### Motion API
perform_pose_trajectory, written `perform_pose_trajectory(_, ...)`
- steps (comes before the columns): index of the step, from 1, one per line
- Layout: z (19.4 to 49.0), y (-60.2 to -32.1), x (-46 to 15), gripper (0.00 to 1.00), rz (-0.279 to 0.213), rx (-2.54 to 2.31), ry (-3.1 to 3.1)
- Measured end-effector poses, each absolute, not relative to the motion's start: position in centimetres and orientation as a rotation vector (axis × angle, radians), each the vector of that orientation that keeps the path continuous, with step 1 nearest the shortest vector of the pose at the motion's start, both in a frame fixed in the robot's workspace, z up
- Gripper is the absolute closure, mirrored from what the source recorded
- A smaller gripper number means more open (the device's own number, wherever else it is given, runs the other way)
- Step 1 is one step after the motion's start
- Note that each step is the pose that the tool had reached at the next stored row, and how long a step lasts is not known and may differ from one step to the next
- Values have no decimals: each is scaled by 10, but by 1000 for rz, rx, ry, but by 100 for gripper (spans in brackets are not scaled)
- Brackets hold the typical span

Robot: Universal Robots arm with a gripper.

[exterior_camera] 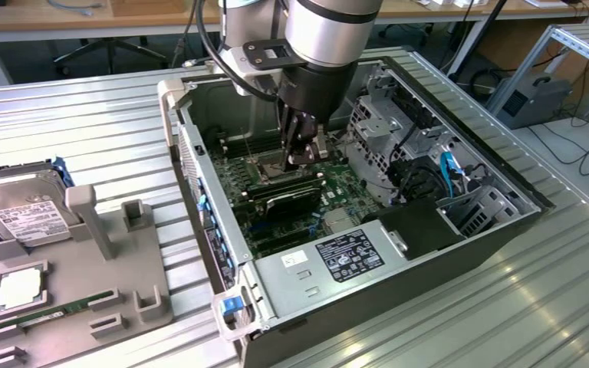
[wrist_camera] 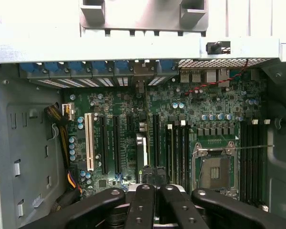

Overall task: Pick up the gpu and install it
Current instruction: 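Press down on the gpu until it lock into place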

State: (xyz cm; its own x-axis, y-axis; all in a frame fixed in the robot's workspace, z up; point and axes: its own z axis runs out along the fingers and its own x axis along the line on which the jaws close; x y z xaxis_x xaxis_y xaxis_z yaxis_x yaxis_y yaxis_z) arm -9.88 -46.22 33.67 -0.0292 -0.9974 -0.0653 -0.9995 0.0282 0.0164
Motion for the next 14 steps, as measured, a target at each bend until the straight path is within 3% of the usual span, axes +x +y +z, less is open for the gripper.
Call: perform_pose_trajectory(14,303,-457,-99,89,78,-2169,2232)
